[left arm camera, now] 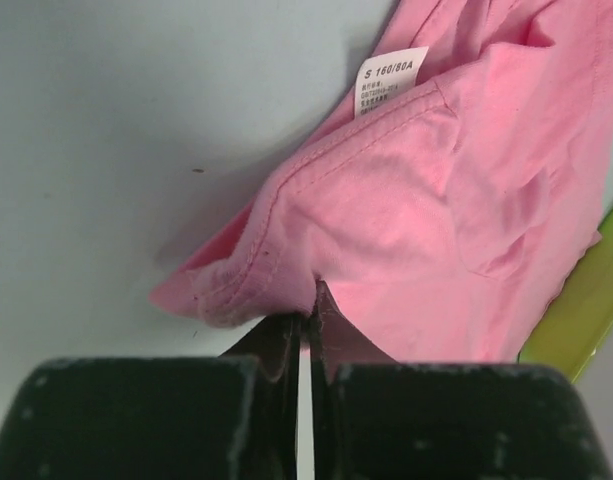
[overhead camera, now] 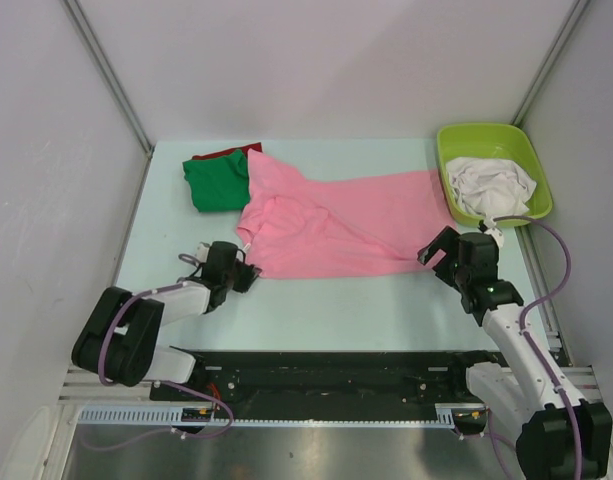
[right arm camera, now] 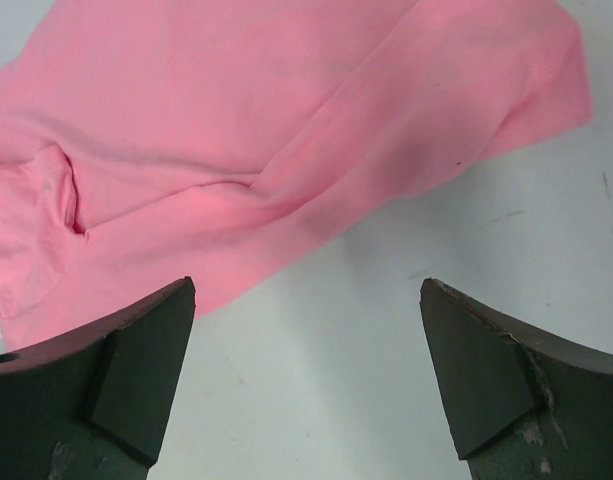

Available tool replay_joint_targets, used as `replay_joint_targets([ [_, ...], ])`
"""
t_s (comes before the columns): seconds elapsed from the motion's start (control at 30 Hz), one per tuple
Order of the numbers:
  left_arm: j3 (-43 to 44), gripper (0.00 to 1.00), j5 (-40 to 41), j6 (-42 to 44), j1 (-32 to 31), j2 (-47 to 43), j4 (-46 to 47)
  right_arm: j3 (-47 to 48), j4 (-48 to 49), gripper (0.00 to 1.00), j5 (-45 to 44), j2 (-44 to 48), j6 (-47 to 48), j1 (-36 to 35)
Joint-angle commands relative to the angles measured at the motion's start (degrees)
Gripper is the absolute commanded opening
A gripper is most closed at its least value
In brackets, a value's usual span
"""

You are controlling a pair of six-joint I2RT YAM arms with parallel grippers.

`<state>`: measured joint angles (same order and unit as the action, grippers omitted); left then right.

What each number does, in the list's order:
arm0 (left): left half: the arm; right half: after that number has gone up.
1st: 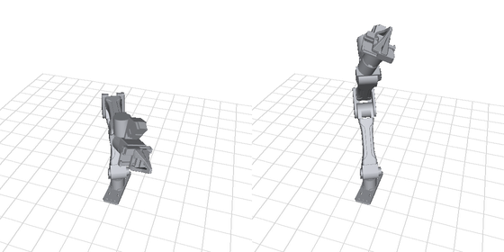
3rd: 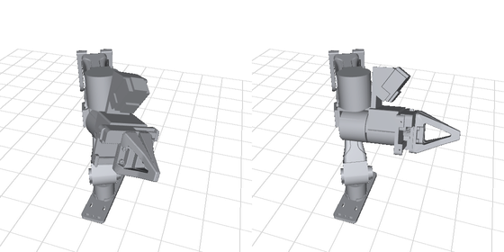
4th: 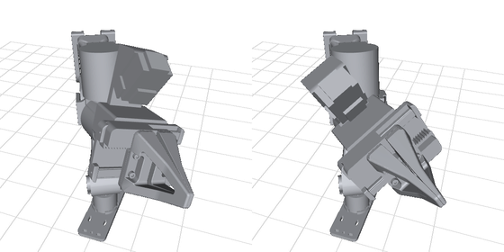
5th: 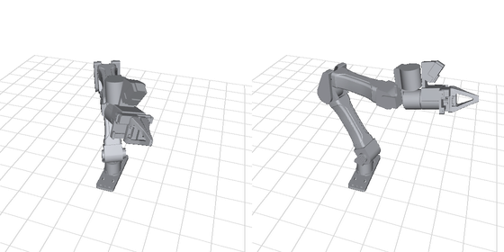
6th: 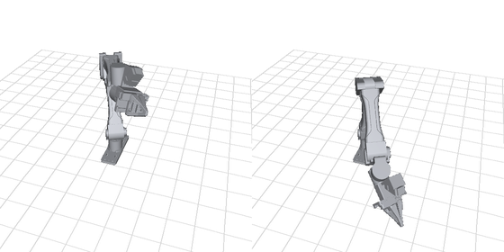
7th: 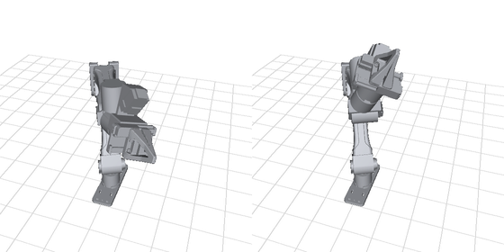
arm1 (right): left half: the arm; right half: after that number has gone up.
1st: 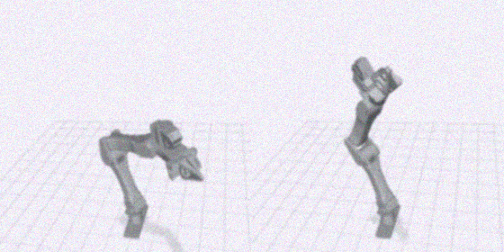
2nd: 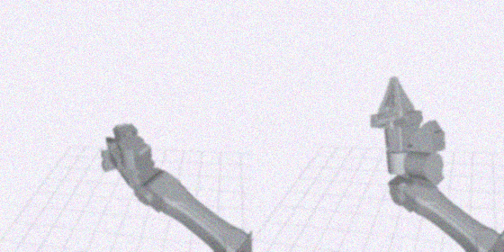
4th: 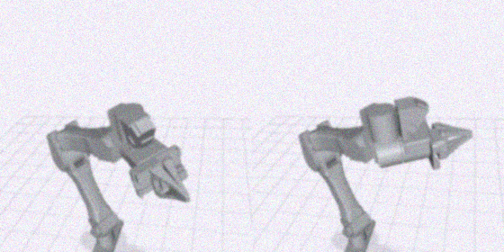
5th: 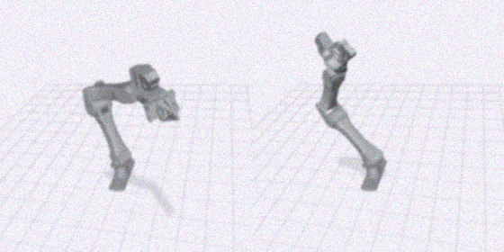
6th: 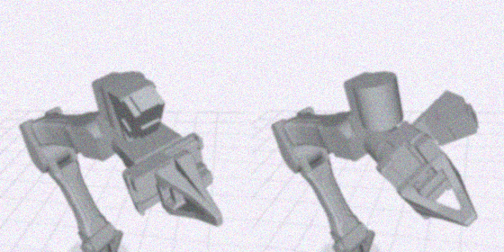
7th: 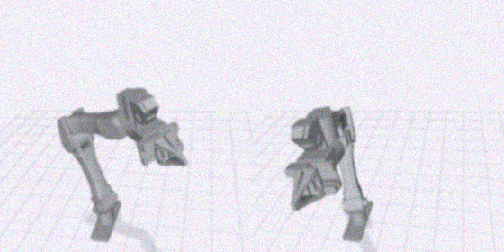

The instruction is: Fold and stack the t-shirts

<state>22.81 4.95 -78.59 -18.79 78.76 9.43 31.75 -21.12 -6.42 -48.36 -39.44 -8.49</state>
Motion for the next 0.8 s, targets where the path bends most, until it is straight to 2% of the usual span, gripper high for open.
replay_joint_targets([
  [0.0, 0.0, 0.00, 2.5, 1.6, 0.6, -1.1, -8.7, -0.6, -0.2, 1.00, 1.2, 1.2, -0.5, 2.7],
  [0.1, 1.9, 0.00, 4.5, 4.2, 2.5, -6.1, -14.1, -1.2, -1.0, 1.00, 2.8, 0.5, -1.2, 6.1],
  [0.3, 1.0, 0.00, 2.9, 8.6, 11.3, -13.8, -18.7, -2.8, -1.3, 1.00, 7.4, -2.5, -3.2, 10.2],
  [0.43, -0.2, 0.00, 2.5, 10.4, 14.7, -16.5, -19.3, -5.6, -0.2, 1.00, 8.5, -2.8, -5.9, 11.0],
  [0.63, -1.4, 0.00, 0.6, 11.8, 16.3, -16.1, -17.4, -11.1, 1.9, 0.98, 12.3, -3.3, -11.0, 11.7],
  [0.77, -1.5, 0.00, -0.7, 12.1, 16.9, -14.7, -15.5, -12.9, -0.6, 0.96, 9.6, -0.2, -12.3, 10.6],
])
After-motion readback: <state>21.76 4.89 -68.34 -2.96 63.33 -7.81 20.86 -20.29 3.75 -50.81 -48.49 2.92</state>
